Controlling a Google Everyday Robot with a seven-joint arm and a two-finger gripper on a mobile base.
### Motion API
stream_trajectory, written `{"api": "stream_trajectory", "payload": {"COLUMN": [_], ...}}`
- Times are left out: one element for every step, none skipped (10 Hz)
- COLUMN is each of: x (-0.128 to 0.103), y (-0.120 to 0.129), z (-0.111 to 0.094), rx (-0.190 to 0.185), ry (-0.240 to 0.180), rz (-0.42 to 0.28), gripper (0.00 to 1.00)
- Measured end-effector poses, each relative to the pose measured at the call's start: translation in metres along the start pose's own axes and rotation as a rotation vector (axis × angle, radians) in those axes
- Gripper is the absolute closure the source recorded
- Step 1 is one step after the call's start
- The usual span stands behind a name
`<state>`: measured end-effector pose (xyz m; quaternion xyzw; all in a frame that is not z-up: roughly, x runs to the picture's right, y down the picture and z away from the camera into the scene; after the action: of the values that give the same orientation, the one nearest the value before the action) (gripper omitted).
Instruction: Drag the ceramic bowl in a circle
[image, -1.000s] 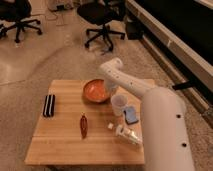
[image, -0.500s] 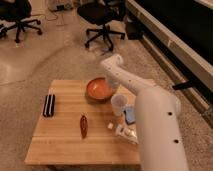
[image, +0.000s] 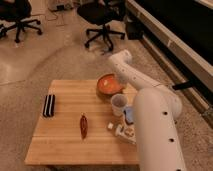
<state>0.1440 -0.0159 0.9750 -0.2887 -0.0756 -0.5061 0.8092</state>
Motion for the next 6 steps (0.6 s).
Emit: {"api": "stream_trajectory", "payload": {"x": [0.003, 0.002, -0.004, -0.012, -0.028, -0.042], "y": [0.021, 0.034, 0.045, 0.055, 0.059, 0.060], "z": [0.006, 0.010, 0.013, 0.015, 0.012, 0.007], "rx": [-0.018, -0.028, -0.035, -0.037, -0.023, -0.003], "ry": [-0.003, -0.010, -0.020, -0.032, -0.048, -0.064], "rz": [0.015, 0.022, 0.019, 0.015, -0.006, -0.025], "gripper": [1.00, 1.00, 1.00, 1.00, 1.00, 1.00]}}
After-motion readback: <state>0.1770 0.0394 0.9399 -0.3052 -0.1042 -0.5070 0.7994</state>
